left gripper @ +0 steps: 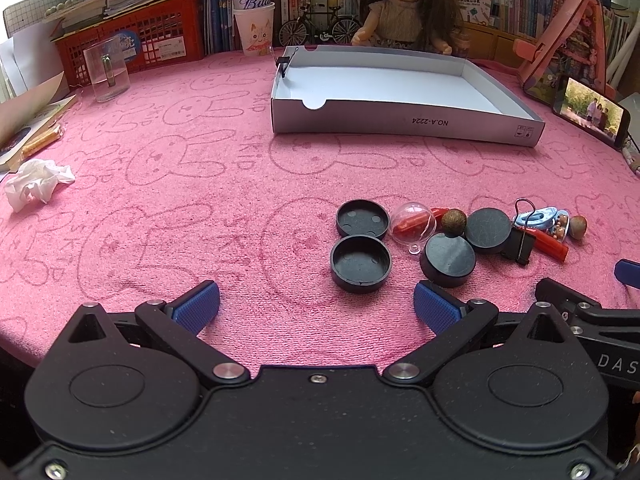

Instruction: Organize rigid objects

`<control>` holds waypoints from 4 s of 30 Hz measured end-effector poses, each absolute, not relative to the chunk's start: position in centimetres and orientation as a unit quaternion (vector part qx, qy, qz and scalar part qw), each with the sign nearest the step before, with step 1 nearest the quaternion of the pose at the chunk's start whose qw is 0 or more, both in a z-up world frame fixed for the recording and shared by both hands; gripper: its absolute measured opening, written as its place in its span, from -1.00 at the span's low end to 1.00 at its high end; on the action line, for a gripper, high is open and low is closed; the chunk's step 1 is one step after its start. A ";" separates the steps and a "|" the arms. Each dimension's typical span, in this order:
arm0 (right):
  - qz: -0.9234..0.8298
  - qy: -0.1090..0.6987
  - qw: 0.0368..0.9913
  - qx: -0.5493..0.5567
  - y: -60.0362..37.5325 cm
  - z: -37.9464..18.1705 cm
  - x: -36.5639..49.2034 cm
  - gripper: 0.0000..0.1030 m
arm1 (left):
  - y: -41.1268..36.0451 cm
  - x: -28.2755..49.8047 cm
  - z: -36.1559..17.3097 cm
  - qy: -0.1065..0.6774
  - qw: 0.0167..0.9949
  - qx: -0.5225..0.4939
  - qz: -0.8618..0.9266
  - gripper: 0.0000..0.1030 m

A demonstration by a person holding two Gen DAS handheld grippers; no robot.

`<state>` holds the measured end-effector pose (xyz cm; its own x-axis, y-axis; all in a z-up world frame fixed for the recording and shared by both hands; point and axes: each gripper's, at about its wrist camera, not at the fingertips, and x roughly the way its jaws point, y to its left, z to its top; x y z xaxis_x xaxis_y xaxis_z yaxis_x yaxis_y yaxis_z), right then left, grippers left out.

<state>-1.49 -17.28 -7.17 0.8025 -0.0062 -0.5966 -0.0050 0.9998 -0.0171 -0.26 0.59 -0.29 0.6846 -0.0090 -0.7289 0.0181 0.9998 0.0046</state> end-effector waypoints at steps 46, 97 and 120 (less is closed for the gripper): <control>0.078 0.265 0.961 -0.026 -15.0 -6.4 -0.6 -0.74 | 1.1 -0.5 0.8 0.327 0.942 -0.015 -0.066 -0.43; 0.059 0.360 0.929 0.065 -21.5 -2.7 21.5 -0.74 | 1.1 23.7 1.3 0.377 0.923 -0.061 -0.041 -0.43; 0.067 0.356 0.929 0.073 -21.3 -3.4 21.1 -0.07 | 1.0 22.7 1.3 0.375 0.925 -0.059 -0.033 0.12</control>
<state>21.14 -21.31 -3.43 0.7370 0.1769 -0.6523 -0.0733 0.9804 0.1831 22.67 0.97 1.28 0.7169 -0.1058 -0.6891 0.0172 0.9908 -0.1342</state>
